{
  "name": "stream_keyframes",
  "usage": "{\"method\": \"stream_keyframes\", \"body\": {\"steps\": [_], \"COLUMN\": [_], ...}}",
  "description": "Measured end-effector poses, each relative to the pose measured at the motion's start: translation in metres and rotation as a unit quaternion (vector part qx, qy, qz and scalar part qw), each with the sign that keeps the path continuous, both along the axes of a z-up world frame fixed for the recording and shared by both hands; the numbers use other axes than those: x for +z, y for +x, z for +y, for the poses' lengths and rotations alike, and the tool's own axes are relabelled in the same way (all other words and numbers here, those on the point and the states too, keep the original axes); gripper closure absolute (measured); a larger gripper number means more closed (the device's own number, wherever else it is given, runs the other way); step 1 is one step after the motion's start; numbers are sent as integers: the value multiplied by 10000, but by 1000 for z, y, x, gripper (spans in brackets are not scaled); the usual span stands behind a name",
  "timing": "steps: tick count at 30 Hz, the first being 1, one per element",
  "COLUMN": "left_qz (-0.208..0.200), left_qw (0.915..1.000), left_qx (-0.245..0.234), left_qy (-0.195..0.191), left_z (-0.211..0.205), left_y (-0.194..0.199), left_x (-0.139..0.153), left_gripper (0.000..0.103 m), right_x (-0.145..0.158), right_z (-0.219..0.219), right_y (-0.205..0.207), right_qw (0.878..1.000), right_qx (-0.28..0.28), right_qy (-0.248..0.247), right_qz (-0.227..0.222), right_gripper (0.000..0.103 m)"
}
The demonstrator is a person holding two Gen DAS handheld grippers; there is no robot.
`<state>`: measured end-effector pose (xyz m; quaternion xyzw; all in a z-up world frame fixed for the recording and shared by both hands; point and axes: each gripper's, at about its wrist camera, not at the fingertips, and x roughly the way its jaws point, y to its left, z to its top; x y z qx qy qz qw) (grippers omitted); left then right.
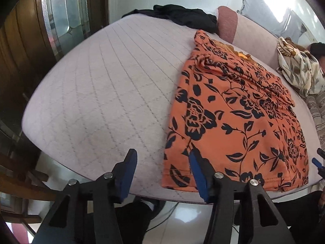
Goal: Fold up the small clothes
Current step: 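Grasp the blouse hem with both grippers, closing on its edge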
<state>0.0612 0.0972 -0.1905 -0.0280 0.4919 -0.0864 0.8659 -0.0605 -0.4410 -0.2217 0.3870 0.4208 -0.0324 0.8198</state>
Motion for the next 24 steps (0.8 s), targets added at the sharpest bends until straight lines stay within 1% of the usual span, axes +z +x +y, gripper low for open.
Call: {"method": "stream_keyframes", "body": {"steps": [1,3,4,6,8,9,10,11,12,13,16,17,18,19,20,23,24], "left_qz": [91,397,515,535,594,589,579,582,578,588,654,679,721,765,773,758,705], "left_qw": [9998,9983,9977,9974,9966,9962,9954,9952,9953,9950,9938,9934,9926,9916,9909,9910,9919], "left_qx": [-103,-316,-332,-395,-441,-450,-493,-502,-508,-521,-523,-522,-530,-528,-517,-513,-509], "left_qy": [-134,-299,-279,-274,-363,-464,-591,-606,-591,-615,-728,-760,-823,-899,-968,-981,-925], "left_z": [-2,-8,-12,-17,-19,-19,-18,-18,-17,-16,-15,-15,-14,-13,-14,-15,-15], "left_y": [2,7,9,10,11,12,11,12,13,13,19,20,22,24,26,26,26], "left_x": [-4,-14,-19,-22,-24,-24,-23,-23,-22,-22,-22,-23,-23,-24,-24,-25,-25], "left_gripper": [47,37,37,37,38,50,59,72,77,78,77,70,52,45,41,42,57], "right_x": [-1,-3,-4,-6,-7,-8,-10,-13,-15,-18,-25,-29,-33,-36,-38,-41,-43], "right_z": [-1,-2,-3,-3,-3,-2,-3,-5,-6,-10,-16,-19,-21,-22,-23,-16,-12], "right_y": [0,0,0,1,0,-1,-3,-5,-7,-10,-17,-19,-19,-20,-19,-13,-11], "right_qw": [10000,10000,10000,9999,9998,9998,9997,9996,9995,9994,9991,9988,9983,9977,9974,9961,9957], "right_qx": [-9,-12,-8,24,66,83,99,105,96,76,50,61,68,56,60,293,345], "right_qy": [3,-12,-17,-19,-39,-27,1,36,62,91,204,313,434,548,631,796,815], "right_qz": [20,69,95,144,173,185,211,251,288,332,359,374,394,386,328,255,258], "right_gripper": [40,40,40,40,40,40,40,40,40,40,40,40,39,39,38,38,38]}}
